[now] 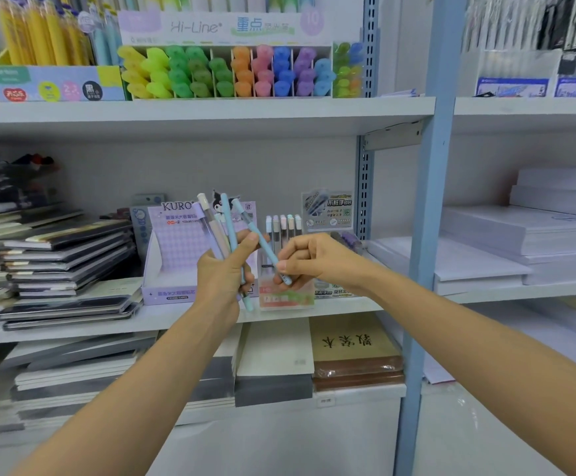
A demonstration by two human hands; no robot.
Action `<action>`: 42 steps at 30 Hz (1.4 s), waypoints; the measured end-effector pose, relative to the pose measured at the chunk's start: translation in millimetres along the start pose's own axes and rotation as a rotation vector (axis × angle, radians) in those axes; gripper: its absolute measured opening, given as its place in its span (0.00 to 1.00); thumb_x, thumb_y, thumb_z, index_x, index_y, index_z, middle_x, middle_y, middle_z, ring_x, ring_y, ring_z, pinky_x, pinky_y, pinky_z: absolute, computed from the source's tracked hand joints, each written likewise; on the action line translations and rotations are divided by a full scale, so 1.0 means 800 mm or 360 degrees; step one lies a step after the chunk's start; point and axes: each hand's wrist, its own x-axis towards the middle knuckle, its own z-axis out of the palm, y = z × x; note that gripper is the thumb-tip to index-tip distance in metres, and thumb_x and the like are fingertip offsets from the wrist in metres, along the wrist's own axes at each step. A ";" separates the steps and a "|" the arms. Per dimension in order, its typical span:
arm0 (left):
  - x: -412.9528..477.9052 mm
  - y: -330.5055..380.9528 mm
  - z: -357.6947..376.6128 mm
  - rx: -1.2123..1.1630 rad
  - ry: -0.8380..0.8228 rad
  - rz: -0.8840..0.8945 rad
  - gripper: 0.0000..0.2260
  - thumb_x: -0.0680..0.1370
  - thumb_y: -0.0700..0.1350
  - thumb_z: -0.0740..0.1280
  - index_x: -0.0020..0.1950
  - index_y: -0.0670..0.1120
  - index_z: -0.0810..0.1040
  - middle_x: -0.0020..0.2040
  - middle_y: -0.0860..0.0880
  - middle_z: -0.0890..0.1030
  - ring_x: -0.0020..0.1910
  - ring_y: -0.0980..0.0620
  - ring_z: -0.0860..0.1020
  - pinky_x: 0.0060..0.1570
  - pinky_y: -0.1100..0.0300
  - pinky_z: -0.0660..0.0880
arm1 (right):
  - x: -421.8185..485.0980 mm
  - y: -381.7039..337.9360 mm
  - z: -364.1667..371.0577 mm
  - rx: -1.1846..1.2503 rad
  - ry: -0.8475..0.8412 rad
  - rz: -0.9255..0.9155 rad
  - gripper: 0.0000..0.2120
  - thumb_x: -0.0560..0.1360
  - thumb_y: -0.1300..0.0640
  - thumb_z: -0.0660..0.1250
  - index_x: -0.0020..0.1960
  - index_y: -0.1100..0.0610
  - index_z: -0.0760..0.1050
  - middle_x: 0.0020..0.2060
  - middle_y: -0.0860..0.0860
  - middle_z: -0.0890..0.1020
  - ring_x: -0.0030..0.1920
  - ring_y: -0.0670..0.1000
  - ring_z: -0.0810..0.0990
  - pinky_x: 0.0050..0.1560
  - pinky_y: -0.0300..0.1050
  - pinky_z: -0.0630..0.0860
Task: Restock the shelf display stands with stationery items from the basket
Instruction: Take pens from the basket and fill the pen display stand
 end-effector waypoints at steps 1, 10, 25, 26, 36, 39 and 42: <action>0.001 0.001 -0.001 0.0036 -0.0018 0.0022 0.06 0.72 0.47 0.74 0.47 0.49 0.81 0.43 0.43 0.83 0.21 0.56 0.65 0.21 0.65 0.65 | 0.000 -0.002 0.000 -0.0035 -0.0019 -0.0005 0.06 0.76 0.60 0.69 0.51 0.62 0.78 0.43 0.56 0.86 0.43 0.52 0.85 0.44 0.42 0.82; -0.002 0.002 0.002 0.0401 -0.0283 0.0134 0.05 0.72 0.45 0.75 0.46 0.47 0.82 0.25 0.53 0.79 0.18 0.58 0.66 0.20 0.68 0.66 | 0.022 -0.038 0.006 -0.0012 0.0529 -0.0387 0.11 0.77 0.58 0.68 0.59 0.58 0.78 0.46 0.54 0.84 0.44 0.47 0.83 0.40 0.40 0.80; 0.026 -0.004 -0.021 0.0280 -0.0211 0.0100 0.02 0.80 0.43 0.64 0.49 0.48 0.75 0.30 0.51 0.77 0.19 0.55 0.62 0.19 0.65 0.60 | 0.049 -0.035 -0.051 0.0052 0.1256 -0.0556 0.06 0.79 0.62 0.64 0.53 0.62 0.78 0.42 0.57 0.85 0.40 0.51 0.84 0.40 0.41 0.82; 0.027 -0.005 -0.022 0.0241 -0.0219 0.0094 0.03 0.79 0.41 0.63 0.50 0.47 0.76 0.30 0.51 0.77 0.19 0.55 0.62 0.20 0.65 0.60 | 0.051 -0.028 -0.051 -0.0038 0.1248 -0.0529 0.07 0.79 0.62 0.65 0.54 0.63 0.78 0.43 0.59 0.84 0.41 0.52 0.84 0.40 0.42 0.82; 0.033 -0.015 -0.037 0.0193 -0.0355 0.0098 0.09 0.77 0.41 0.70 0.57 0.47 0.80 0.44 0.44 0.85 0.21 0.54 0.71 0.18 0.66 0.64 | 0.066 0.020 -0.028 -0.0514 0.1048 -0.0403 0.05 0.78 0.64 0.65 0.52 0.62 0.79 0.41 0.56 0.84 0.44 0.51 0.84 0.46 0.44 0.83; 0.034 -0.017 -0.040 0.0159 -0.0356 0.0092 0.10 0.76 0.41 0.70 0.57 0.47 0.80 0.46 0.44 0.86 0.21 0.55 0.71 0.18 0.67 0.63 | 0.071 0.016 -0.030 -0.0609 0.1005 -0.0446 0.04 0.78 0.63 0.66 0.49 0.59 0.79 0.39 0.53 0.84 0.43 0.50 0.84 0.45 0.44 0.83; 0.036 -0.018 -0.043 0.0143 -0.0353 0.0089 0.10 0.76 0.41 0.70 0.57 0.47 0.81 0.46 0.44 0.86 0.21 0.55 0.70 0.18 0.67 0.63 | 0.075 0.016 -0.030 -0.0673 0.0953 -0.0453 0.04 0.78 0.63 0.66 0.50 0.60 0.79 0.39 0.52 0.84 0.42 0.48 0.84 0.45 0.43 0.82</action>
